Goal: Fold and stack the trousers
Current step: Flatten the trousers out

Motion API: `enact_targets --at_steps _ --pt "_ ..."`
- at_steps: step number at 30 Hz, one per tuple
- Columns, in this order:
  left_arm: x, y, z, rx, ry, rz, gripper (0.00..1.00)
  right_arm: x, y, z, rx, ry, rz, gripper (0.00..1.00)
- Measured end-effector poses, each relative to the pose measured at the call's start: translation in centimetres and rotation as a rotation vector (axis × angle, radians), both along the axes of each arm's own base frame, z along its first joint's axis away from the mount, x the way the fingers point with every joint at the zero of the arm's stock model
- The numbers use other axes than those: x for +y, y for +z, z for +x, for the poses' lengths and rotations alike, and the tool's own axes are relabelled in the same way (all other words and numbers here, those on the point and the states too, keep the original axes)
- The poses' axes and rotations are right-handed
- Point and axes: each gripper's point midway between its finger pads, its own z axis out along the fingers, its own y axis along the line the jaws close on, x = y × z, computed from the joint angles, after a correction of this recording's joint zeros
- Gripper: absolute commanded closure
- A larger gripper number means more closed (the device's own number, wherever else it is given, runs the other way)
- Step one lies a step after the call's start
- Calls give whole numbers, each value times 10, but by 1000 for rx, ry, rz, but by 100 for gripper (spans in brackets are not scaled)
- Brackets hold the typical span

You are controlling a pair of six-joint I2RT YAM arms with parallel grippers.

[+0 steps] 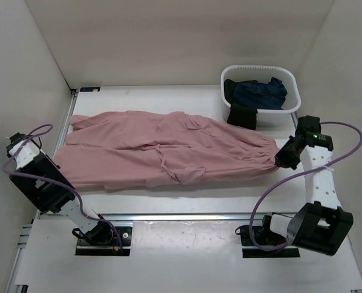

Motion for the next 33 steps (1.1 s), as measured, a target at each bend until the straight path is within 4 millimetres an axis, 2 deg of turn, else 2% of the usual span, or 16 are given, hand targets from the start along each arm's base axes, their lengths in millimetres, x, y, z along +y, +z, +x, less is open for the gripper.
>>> enact_targets --at_steps 3,6,8,9,10,11,12,13,15,17,20,22,24,28,30,33 --pt "-2 12 -25 24 26 61 86 0 -10 -24 36 -68 22 100" --pt "-14 0 -53 101 40 55 86 -5 -34 -51 117 -156 38 100" --pt "-21 -12 -71 161 55 28 86 -7 -47 -70 167 -221 51 80" --pt "-23 -17 -78 187 65 17 83 -10 -49 -76 178 -257 53 60" --pt "-23 -19 -84 207 74 14 57 -13 -49 -81 174 -297 48 14" --pt "-21 -20 -88 219 83 16 36 -17 -46 -85 166 -331 37 2" --pt "-18 -20 -91 227 88 23 24 -22 -43 -87 156 -356 19 1" --pt "-15 -19 -93 229 104 32 1 -25 -41 -90 154 -369 1 1" --pt "-8 -11 -90 218 112 38 0 -29 -36 -91 152 -385 -22 1" --pt "0 8 -71 164 105 33 0 -33 -27 -86 129 -393 -39 1" --pt "10 49 -16 16 27 69 0 -45 0 -64 53 -393 -74 1" --pt "1 73 26 -77 -73 109 0 -50 19 -43 -5 -369 -95 1" --pt "-23 81 63 -134 -196 107 0 -51 33 -18 -61 -327 -107 1" --pt "-68 58 119 -141 -387 71 0 -43 28 30 -98 -249 -51 1" --pt "-69 39 147 -121 -425 75 0 -39 9 50 -61 -222 -19 1" --pt "-56 11 194 -117 -441 116 0 -33 -26 71 19 -191 13 1"
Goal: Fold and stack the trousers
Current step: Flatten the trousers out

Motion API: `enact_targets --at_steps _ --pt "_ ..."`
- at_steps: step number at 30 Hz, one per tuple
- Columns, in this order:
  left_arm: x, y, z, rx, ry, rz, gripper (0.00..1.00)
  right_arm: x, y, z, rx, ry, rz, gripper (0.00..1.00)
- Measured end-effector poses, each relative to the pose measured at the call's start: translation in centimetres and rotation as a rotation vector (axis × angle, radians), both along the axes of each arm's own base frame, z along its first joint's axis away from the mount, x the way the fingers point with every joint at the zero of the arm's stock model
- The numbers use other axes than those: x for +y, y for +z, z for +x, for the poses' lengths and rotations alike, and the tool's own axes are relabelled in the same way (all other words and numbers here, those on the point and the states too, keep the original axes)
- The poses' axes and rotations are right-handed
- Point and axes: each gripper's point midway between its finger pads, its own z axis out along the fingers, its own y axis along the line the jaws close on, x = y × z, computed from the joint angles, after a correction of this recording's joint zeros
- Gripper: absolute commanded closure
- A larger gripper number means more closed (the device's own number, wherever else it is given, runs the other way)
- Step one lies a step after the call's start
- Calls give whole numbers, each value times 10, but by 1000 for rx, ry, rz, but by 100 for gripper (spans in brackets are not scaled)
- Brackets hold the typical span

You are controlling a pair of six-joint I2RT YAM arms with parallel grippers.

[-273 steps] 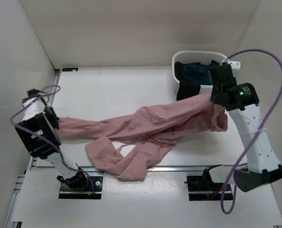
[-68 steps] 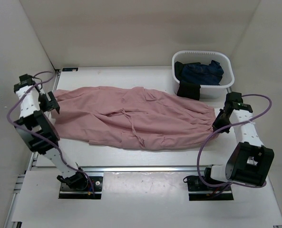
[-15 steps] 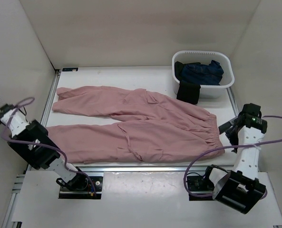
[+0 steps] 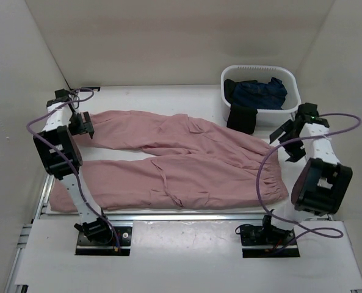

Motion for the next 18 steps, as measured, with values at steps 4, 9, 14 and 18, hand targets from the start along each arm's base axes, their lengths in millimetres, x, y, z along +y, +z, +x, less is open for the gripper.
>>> enact_targets --at_steps 4,9,14,18 --pt "17 -27 28 -16 12 65 0 9 -33 19 51 13 34 1" --pt "26 -48 20 1 35 133 0 10 -54 30 70 -28 56 20" --pt "25 -50 2 -48 57 186 35 8 -76 26 128 -77 37 88" --pt "32 -53 -36 -49 107 187 40 6 -92 5 189 -121 34 100"
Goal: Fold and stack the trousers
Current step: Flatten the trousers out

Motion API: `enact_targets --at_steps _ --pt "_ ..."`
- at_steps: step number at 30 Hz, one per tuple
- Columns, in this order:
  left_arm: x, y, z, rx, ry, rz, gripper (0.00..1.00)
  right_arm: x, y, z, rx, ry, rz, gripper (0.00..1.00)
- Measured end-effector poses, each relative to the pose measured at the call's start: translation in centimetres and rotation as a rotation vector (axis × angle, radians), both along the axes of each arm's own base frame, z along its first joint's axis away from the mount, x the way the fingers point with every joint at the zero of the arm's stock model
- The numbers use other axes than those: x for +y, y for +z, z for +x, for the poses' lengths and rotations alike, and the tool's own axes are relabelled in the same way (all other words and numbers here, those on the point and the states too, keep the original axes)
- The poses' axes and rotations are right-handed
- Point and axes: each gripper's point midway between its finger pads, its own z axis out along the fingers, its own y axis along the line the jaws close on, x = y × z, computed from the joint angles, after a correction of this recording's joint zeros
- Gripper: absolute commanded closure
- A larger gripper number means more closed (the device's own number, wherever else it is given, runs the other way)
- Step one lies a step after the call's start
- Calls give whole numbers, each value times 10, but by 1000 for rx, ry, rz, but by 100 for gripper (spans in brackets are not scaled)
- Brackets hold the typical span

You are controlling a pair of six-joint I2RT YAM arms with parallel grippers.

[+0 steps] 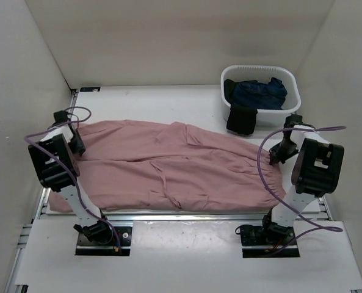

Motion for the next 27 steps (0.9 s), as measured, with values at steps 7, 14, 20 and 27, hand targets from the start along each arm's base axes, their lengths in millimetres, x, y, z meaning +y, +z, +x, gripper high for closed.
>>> enact_targets --at_steps 7,14,20,27 --pt "11 8 -65 90 93 -72 0 -18 7 -34 54 -32 -46 68" --pt "11 97 40 -133 -28 -161 0 -29 60 15 -78 42 -100 36" --pt "20 108 107 -232 -85 -167 0 -20 74 48 -146 79 -101 29" --pt "18 2 111 -48 -77 -252 0 -1 14 39 -3 68 -3 26"
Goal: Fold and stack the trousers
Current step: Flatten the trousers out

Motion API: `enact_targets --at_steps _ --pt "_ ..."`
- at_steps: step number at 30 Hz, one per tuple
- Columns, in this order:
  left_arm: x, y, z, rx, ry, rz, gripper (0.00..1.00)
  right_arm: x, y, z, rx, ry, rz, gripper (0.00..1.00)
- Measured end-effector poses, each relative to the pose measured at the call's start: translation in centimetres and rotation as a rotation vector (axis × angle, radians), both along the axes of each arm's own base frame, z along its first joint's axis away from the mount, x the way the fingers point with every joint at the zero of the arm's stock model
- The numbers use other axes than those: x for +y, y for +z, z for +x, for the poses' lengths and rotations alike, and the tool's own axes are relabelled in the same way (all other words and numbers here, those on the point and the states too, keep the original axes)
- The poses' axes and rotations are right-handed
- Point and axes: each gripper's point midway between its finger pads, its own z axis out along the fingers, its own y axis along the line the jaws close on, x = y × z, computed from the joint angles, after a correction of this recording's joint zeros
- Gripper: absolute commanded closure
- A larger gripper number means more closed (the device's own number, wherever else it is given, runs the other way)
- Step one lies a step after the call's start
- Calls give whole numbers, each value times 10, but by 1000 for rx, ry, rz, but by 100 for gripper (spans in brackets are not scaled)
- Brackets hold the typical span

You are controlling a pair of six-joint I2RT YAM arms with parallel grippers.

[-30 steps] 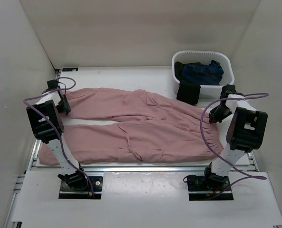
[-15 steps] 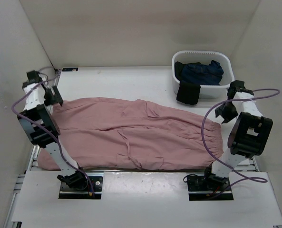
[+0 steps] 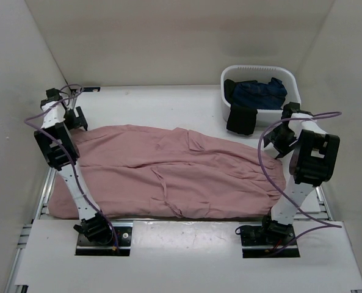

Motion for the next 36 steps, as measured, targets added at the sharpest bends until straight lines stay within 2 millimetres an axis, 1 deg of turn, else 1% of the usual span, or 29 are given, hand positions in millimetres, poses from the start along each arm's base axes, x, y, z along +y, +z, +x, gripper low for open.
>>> enact_targets --at_steps 2,3,4,5,6,7,8,9,10,11,12,16,18,19,20,21,22,23,25,26,27,28,29,30,31,32,33,34,36 --pt "-6 2 5 -15 -10 -13 0 3 -8 0 17 2 7 30" --pt "-7 0 5 -11 -14 -16 0 3 -11 0 25 1 9 38" --pt "-9 -1 4 -7 -18 -16 2 3 -14 -1 33 0 9 44" --pt "-9 -1 3 -7 -21 -16 31 3 -16 -2 41 0 9 51" --pt "-10 -1 2 -6 -18 -18 54 2 -18 -3 49 0 7 59" --pt "-13 -3 -1 -1 -20 -25 80 2 -18 -4 57 -1 6 72" --pt "-15 -3 -5 9 -21 -34 86 2 -18 -5 64 -2 5 78" --pt "-16 -4 -9 17 -25 -39 86 2 -18 -5 66 -4 6 84" --pt "-16 -3 -10 20 -22 -41 86 2 -17 -4 66 -5 7 93" --pt "-16 -3 -11 22 -21 -41 86 2 -17 -3 65 -2 6 99" --pt "-16 -2 -12 25 -18 -36 86 2 -16 -2 64 -3 6 100" --pt "-9 2 -20 62 0 14 86 -1 -5 4 49 7 -4 100" --pt "-3 15 -20 61 13 59 86 -3 8 7 24 17 -20 100" --pt "1 26 -21 52 20 86 86 -5 19 7 1 23 -31 100" --pt "4 40 -22 39 29 113 86 -6 31 6 -21 25 -41 100" --pt "8 59 -23 10 38 140 86 -7 49 5 -60 25 -53 100" --pt "11 78 -25 -22 49 165 86 -10 70 3 -112 22 -69 100" --pt "14 101 -30 -62 63 192 86 -12 92 0 -173 13 -86 100" --pt "20 151 -52 -139 102 238 86 -19 136 -13 -303 -16 -127 100" --pt "24 174 -66 -182 127 260 86 -22 154 -26 -367 -33 -148 100" --pt "28 195 -84 -220 156 281 86 -23 167 -43 -407 -51 -163 100" --pt "31 210 -101 -249 183 295 86 -24 171 -57 -426 -67 -173 99" --pt "32 220 -121 -277 211 310 86 -24 173 -71 -448 -80 -178 90" --pt "33 224 -143 -277 241 317 86 -21 168 -82 -449 -82 -169 67" --pt "30 222 -159 -268 256 317 86 -16 158 -87 -432 -80 -143 61" --pt "25 214 -170 -250 259 308 86 -10 147 -87 -405 -65 -111 56" --pt "17 205 -175 -233 246 289 86 -4 133 -82 -372 -44 -78 51" --pt "6 192 -175 -210 219 260 86 3 122 -73 -346 -24 -47 48" --pt "-9 158 -168 -140 170 190 86 21 94 -48 -291 32 6 43"
